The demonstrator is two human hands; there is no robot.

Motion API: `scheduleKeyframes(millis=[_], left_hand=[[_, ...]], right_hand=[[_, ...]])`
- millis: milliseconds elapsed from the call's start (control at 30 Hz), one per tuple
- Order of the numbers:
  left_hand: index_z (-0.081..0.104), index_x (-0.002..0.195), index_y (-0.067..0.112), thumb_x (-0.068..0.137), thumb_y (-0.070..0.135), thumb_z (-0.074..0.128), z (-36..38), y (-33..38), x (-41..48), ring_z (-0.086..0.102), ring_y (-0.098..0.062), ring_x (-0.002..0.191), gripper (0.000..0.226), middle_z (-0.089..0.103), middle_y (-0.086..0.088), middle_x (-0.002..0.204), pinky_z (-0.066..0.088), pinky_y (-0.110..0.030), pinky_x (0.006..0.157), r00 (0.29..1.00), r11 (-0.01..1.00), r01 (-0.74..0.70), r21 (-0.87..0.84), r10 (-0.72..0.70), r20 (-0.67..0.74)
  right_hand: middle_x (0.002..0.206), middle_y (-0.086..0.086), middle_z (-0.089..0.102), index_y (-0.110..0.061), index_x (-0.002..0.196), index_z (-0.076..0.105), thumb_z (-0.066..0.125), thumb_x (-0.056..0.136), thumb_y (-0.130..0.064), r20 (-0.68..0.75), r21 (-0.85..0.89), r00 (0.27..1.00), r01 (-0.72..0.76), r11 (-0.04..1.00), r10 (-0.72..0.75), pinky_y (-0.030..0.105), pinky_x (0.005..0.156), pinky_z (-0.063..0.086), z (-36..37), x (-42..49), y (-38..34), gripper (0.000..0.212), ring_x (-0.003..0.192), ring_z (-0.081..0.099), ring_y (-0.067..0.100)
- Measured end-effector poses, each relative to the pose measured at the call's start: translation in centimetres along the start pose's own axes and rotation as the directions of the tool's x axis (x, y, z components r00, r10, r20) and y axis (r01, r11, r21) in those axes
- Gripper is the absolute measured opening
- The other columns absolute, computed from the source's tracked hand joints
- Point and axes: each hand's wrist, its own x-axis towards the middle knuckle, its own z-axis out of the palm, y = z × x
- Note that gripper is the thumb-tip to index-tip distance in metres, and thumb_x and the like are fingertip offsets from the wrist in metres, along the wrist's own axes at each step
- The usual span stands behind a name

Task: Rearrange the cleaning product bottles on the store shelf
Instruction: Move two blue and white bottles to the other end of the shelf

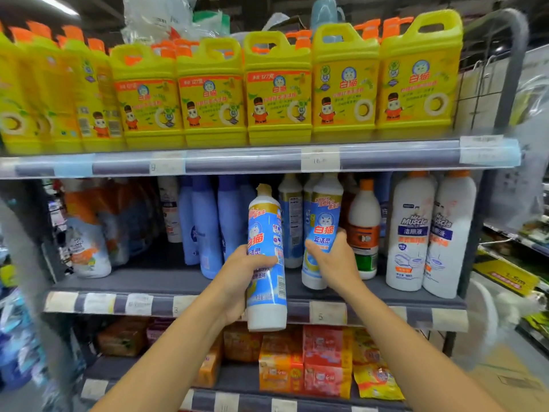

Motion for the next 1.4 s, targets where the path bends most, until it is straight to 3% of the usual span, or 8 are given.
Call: scheduleKeyframes(millis=[200, 400, 533, 667, 767, 867, 1200, 1400], left_hand=[[0.054, 0.118, 0.014, 0.085, 0.008, 0.07, 0.9, -1.1, 2.0, 0.068, -0.028, 0.101, 0.037, 0.07, -0.008, 0.114, 0.056, -0.049, 0.089, 0.996, 0.99, -0.08, 0.119, 0.084, -0.022], [0.051, 0.121, 0.015, 0.087, 0.007, 0.069, 1.5, -1.6, 4.2, 0.065, -0.017, 0.082, 0.039, 0.068, -0.007, 0.112, 0.049, -0.027, 0.06, 0.993, 0.986, -0.104, 0.132, 0.111, -0.042], [0.05, 0.122, 0.013, 0.087, 0.003, 0.068, 1.9, -1.8, 6.0, 0.065, -0.022, 0.093, 0.041, 0.066, -0.009, 0.115, 0.052, -0.032, 0.069, 0.988, 0.987, -0.126, 0.101, 0.134, -0.073], [0.049, 0.121, 0.015, 0.087, 0.001, 0.067, 2.0, -1.4, 7.4, 0.063, -0.017, 0.085, 0.041, 0.066, -0.007, 0.111, 0.05, -0.029, 0.064, 0.989, 0.991, -0.121, 0.064, 0.126, -0.072], [0.046, 0.123, 0.018, 0.083, -0.002, 0.07, 2.2, -1.2, 8.2, 0.063, -0.014, 0.085, 0.051, 0.065, -0.004, 0.108, 0.048, -0.024, 0.059, 0.978, 0.972, -0.183, 0.145, 0.195, -0.073], [0.044, 0.129, 0.017, 0.079, -0.006, 0.072, 2.5, -1.4, 9.0, 0.063, -0.018, 0.096, 0.062, 0.064, -0.005, 0.111, 0.051, -0.03, 0.074, 0.962, 0.942, -0.238, 0.235, 0.262, -0.074], [0.044, 0.122, 0.02, 0.075, -0.004, 0.076, 2.9, -3.4, 11.4, 0.065, -0.022, 0.1, 0.062, 0.066, -0.006, 0.113, 0.055, -0.038, 0.082, 0.946, 0.917, -0.271, 0.293, 0.31, -0.094], [0.038, 0.135, 0.017, 0.064, -0.005, 0.082, 2.1, -4.1, 12.0, 0.066, -0.023, 0.101, 0.086, 0.064, -0.007, 0.117, 0.056, -0.042, 0.087, 0.938, 0.858, -0.304, 0.415, 0.345, -0.025]], right_hand=[[0.106, 0.008, 0.063, -0.01, 0.118, 0.047, 0.079, 0.078, -0.032, -0.036, -0.126, 0.996, 0.076, 0.989, -0.081, 0.039, 0.076, 0.056, 0.6, -0.2, 0.7, 0.055, 0.095, 0.063, 0.023], [0.112, 0.015, 0.062, -0.007, 0.123, 0.045, 0.079, 0.078, -0.029, -0.043, -0.16, 0.996, 0.07, 0.985, -0.078, 0.051, 0.084, 0.052, 0.7, 0.3, 0.9, 0.061, 0.104, 0.059, 0.033], [0.113, 0.012, 0.062, -0.009, 0.125, 0.044, 0.082, 0.075, -0.025, -0.023, -0.151, 0.999, 0.029, 0.988, -0.033, 0.043, 0.082, 0.053, 0.5, 0.2, 0.8, 0.064, 0.1, 0.061, 0.028], [0.12, 0.007, 0.062, -0.014, 0.124, 0.042, 0.08, 0.078, -0.024, 0.068, -0.18, 0.996, -0.044, 0.983, 0.057, 0.029, 0.076, 0.048, -0.1, -1.1, 1.8, 0.06, 0.097, 0.059, 0.017], [0.123, 0.007, 0.061, -0.014, 0.125, 0.042, 0.076, 0.082, -0.029, 0.11, -0.266, 0.992, -0.03, 0.963, 0.061, 0.029, 0.079, 0.05, -0.8, -1.8, 2.5, 0.056, 0.105, 0.06, 0.02], [0.124, 0.008, 0.062, -0.014, 0.124, 0.042, 0.074, 0.083, -0.031, 0.122, -0.317, 0.991, -0.016, 0.948, 0.058, 0.031, 0.079, 0.051, -1.2, -1.9, 2.4, 0.055, 0.106, 0.061, 0.021], [0.126, 0.008, 0.062, -0.015, 0.122, 0.041, 0.077, 0.08, -0.031, 0.142, -0.388, 0.986, -0.027, 0.921, 0.089, 0.036, 0.085, 0.054, -1.3, -1.8, 2.6, 0.058, 0.109, 0.062, 0.023], [0.123, 0.008, 0.062, -0.016, 0.118, 0.04, 0.077, 0.079, -0.034, 0.158, -0.433, 0.982, -0.023, 0.901, 0.101, 0.043, 0.085, 0.055, -1.0, -1.1, 3.0, 0.056, 0.105, 0.063, 0.024]])
